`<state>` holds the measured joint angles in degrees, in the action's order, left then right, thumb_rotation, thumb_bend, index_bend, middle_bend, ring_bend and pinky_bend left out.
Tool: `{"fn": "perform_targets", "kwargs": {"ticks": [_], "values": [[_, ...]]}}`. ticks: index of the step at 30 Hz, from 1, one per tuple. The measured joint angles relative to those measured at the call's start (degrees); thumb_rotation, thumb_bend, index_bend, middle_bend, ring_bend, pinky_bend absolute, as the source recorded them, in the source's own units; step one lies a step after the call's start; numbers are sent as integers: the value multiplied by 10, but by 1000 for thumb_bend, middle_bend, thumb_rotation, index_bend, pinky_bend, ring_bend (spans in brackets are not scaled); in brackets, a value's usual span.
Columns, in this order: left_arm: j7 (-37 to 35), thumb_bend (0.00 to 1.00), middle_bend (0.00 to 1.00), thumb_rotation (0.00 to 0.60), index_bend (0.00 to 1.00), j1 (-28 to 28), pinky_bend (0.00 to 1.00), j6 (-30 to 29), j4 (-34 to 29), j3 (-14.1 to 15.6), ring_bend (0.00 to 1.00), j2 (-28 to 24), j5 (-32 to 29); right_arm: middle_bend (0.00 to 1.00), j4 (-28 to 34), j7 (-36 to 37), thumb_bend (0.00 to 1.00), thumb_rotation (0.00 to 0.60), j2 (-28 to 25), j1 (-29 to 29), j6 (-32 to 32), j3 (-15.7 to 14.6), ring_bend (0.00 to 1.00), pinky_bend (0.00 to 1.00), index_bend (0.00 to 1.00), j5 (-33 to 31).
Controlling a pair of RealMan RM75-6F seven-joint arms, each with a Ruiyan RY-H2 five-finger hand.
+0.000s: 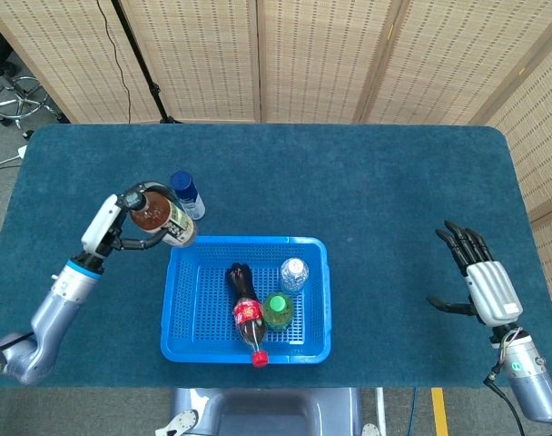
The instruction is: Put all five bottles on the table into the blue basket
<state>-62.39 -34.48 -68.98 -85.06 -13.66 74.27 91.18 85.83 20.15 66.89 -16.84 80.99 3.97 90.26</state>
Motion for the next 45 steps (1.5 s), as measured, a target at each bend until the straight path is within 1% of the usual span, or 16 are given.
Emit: {"fn": "perform_targets", "kwargs": {"ticks": [3,6,8,12,15,18,19,21,23,24,25,29,31,37,40,45], "values": [[51,503,428,600,574,-13,398,7,-64,3,371,-18,15,0,-1,1,0,600,-1,0,-1,1,0,0,8,-2],[105,503,428,600,573,-35,398,29,-92,3,371,-13,11,0,-2,5,0,600,-1,1,-1,2,0,0,8,-3],[128,503,428,600,573,-46,398,43,-97,3,371,6,0,0,-3,9,0,600,-2,2,-1,3,0,0,9,-4],[168,503,428,600,573,-63,398,62,-82,3,371,56,-32,0,-6,16,0,600,-4,2,-4,4,0,0,8,-7],[186,503,428,600,572,-78,391,80,-55,2,371,96,-57,0,-8,20,0,600,-5,2,-6,4,0,0,8,-7],[188,497,426,600,566,-91,334,96,-26,1,365,130,-76,0,-7,23,0,600,-5,2,-7,5,0,0,8,-7],[190,489,411,600,552,-95,298,100,-15,0,346,141,-81,0,-7,24,0,600,-6,2,-7,5,0,0,8,-7],[196,454,300,600,434,-101,185,105,0,0,238,156,-87,0,-7,25,0,600,-6,3,-7,6,0,0,8,-7],[200,381,73,600,130,-108,35,118,9,5,53,164,-86,0,-7,26,0,600,-7,3,-7,6,0,0,8,-7],[200,359,25,600,55,-111,9,125,10,8,17,163,-85,0,-8,27,0,600,-7,3,-8,6,0,0,8,-7],[199,332,0,600,2,-114,0,134,11,12,0,161,-82,0,-8,27,0,600,-7,3,-8,6,0,0,9,-7],[198,273,0,600,0,-126,0,155,17,24,0,147,-68,0,-7,28,0,600,-7,3,-9,6,0,0,8,-6],[196,272,0,600,0,-125,0,148,17,25,0,146,-67,0,-7,28,0,600,-7,3,-9,6,0,0,8,-5],[192,244,0,600,0,-107,0,101,9,27,0,128,-54,0,-5,28,0,600,-8,2,-10,4,0,0,8,-1],[178,240,0,600,0,-93,0,72,-3,28,0,104,-43,0,-1,26,0,600,-8,2,-10,2,0,0,8,4],[143,237,0,600,0,-59,0,3,-18,25,0,63,-30,0,3,23,0,600,-8,3,-7,0,0,0,8,9]]}}
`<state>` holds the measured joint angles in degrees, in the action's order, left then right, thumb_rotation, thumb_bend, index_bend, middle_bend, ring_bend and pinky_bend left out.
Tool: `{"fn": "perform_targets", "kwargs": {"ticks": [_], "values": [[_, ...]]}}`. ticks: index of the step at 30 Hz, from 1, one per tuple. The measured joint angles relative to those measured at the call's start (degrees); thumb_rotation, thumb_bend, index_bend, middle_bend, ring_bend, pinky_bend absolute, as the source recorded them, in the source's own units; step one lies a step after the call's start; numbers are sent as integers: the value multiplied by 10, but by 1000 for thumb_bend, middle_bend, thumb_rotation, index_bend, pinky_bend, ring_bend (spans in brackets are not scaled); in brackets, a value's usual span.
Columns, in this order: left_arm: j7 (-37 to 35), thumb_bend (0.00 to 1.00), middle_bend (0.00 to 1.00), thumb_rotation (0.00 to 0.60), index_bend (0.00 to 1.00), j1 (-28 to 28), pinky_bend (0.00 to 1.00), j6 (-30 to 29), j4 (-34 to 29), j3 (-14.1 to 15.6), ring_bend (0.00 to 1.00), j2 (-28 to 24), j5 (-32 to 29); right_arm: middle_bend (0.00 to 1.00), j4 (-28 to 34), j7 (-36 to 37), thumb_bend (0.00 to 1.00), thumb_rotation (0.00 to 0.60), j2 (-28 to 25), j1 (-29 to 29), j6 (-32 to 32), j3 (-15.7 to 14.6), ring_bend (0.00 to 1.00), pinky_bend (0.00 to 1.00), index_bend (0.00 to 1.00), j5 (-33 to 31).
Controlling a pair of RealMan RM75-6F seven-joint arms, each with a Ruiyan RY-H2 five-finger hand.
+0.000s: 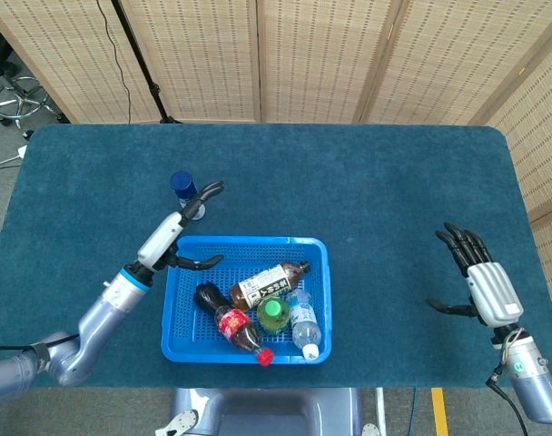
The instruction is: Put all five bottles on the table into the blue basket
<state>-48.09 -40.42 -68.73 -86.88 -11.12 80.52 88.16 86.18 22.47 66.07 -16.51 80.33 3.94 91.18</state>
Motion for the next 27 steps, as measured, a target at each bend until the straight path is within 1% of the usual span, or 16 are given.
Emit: {"fn": "perform_targets", "kwargs": {"ticks": [1,3,4,5,7,9,12,15,18,22,27], "values": [[-5,236,0,600,0,8,0,-13,0,-2,0,-8,-2,0,1,0,0,600,0,0,0,0,0,0,8,1],[-17,195,0,600,0,31,0,-37,5,-9,0,-27,-16,0,3,-1,0,600,0,0,1,-1,0,0,8,3],[-22,143,0,600,0,40,0,-43,10,-13,0,-34,-29,0,3,-1,0,600,-1,0,1,-1,0,0,8,4],[-23,86,0,600,0,44,0,-44,14,-16,0,-36,-41,0,4,-1,0,600,-1,0,0,-2,0,0,8,4],[-20,27,0,600,0,52,0,-43,27,-21,0,-38,-68,0,4,0,0,600,-1,-1,-1,-2,0,0,8,5],[-13,13,0,600,0,60,0,-37,43,-28,0,-37,-103,0,5,0,0,600,-1,-2,-3,-3,0,0,8,6],[-5,11,0,600,0,68,0,-13,73,-35,0,-31,-151,0,4,0,0,600,0,-3,-5,-4,0,0,8,7],[-1,12,0,600,0,70,0,25,109,-37,0,-19,-177,0,4,1,0,600,1,-5,-9,-5,0,0,8,9],[-3,11,0,600,0,63,0,67,151,-38,0,0,-189,0,3,0,0,600,2,-6,-12,-6,0,0,8,8],[-5,12,0,600,0,48,0,106,213,-38,0,34,-195,0,2,-2,0,600,3,-7,-14,-6,0,0,8,6],[-4,11,0,600,0,10,0,171,305,-45,0,94,-205,0,-2,-1,0,600,5,-8,-22,-5,0,0,8,-2]]}}
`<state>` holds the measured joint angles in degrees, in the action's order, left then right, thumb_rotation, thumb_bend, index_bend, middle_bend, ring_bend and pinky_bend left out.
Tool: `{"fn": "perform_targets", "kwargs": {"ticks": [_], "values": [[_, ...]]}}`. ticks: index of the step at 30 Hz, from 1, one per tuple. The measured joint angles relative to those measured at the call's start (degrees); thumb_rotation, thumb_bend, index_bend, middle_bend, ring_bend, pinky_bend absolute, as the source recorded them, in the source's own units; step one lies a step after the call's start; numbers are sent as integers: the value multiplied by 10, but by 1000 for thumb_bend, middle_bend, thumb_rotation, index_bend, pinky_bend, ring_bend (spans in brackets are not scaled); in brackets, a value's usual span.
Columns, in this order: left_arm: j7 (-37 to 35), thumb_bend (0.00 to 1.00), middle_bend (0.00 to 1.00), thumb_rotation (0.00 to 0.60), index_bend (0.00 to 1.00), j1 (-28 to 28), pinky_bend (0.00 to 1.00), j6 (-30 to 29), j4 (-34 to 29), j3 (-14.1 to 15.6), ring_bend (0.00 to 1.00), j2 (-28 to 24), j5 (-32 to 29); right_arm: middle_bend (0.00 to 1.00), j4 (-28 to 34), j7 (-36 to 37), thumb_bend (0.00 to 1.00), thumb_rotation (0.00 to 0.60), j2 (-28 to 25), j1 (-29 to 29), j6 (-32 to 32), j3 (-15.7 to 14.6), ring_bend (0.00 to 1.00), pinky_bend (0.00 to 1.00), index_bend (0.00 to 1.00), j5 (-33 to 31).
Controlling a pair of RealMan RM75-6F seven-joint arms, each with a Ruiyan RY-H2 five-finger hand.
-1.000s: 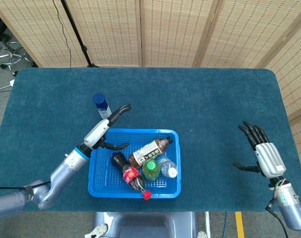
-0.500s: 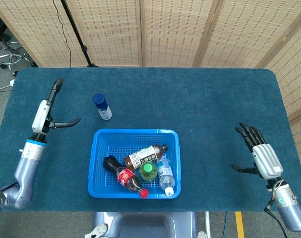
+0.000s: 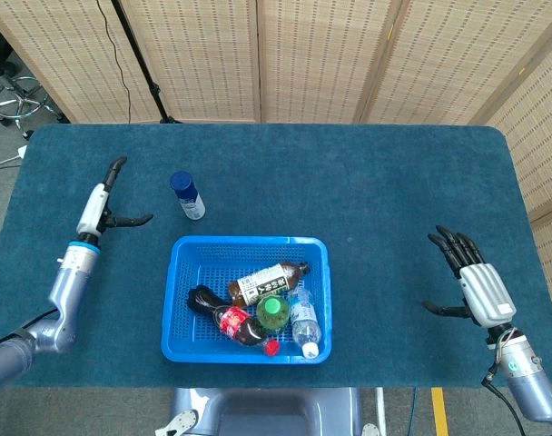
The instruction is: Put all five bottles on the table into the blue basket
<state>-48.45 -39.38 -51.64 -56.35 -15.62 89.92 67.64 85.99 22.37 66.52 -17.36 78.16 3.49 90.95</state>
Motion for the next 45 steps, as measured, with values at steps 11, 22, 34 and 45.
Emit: {"fn": "perform_targets", "kwargs": {"ticks": [11,22,34,45], "values": [[-76,11,0,600,0,-80,0,67,163,-18,0,112,33,0,-2,-7,0,600,-1,1,3,3,0,0,8,-5],[-118,140,97,600,132,-113,240,87,211,-24,140,147,53,0,-23,-118,0,600,31,12,40,23,0,0,7,-20],[-128,461,533,600,732,-122,475,82,212,-37,461,155,48,0,-20,-99,0,600,27,14,40,23,0,0,6,-18],[-128,460,542,600,741,-95,475,-18,100,-60,468,92,58,0,-13,-94,0,600,23,13,37,20,0,0,5,-12]]}}
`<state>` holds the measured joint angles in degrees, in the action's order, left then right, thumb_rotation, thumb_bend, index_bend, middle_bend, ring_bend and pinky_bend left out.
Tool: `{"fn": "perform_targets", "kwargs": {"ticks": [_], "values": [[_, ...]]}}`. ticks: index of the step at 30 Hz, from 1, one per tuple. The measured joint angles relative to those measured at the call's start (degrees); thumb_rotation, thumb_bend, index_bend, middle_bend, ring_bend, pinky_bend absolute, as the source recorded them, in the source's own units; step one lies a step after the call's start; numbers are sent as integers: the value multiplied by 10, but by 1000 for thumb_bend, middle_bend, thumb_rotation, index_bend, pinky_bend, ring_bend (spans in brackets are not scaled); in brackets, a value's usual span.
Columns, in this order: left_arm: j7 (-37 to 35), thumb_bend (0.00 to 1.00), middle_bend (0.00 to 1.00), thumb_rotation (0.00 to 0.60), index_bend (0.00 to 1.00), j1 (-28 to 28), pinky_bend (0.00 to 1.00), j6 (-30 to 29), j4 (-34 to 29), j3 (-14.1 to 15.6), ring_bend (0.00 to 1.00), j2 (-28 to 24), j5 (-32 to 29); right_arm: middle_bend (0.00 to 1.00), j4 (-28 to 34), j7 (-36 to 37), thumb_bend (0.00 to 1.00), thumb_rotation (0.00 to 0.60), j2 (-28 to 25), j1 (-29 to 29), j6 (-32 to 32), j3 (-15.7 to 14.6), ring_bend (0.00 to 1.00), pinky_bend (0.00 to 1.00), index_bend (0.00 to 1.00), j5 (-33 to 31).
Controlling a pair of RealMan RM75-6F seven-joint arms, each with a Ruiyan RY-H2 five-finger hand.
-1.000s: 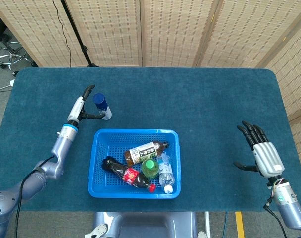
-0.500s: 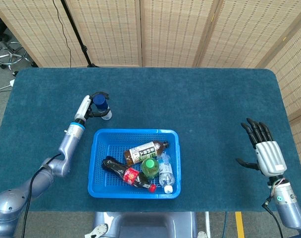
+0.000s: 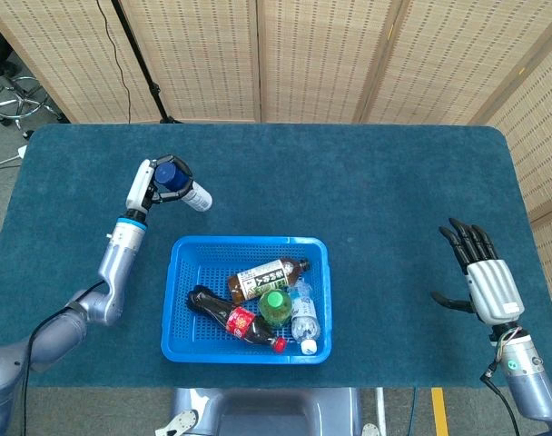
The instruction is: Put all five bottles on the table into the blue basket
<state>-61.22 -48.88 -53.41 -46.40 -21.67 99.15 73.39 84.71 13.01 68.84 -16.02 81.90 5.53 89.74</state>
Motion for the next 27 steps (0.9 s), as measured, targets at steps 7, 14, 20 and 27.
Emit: {"fn": "perform_targets", "kwargs": {"ticks": [7,14,20,27], "values": [[20,452,542,600,740,35,475,-65,-196,-1,467,-98,35,0,7,-2,0,600,-2,1,4,-1,0,0,4,5],[58,446,542,600,733,65,475,-82,-450,32,465,-245,117,0,13,1,0,600,-6,4,9,-1,0,0,4,6],[124,446,542,600,733,79,475,-77,-544,81,460,-303,172,0,13,8,0,600,-10,6,10,1,0,0,4,3],[247,445,542,600,733,87,475,-77,-532,101,459,-248,136,0,14,18,0,600,-14,6,11,2,0,0,3,3]]}}
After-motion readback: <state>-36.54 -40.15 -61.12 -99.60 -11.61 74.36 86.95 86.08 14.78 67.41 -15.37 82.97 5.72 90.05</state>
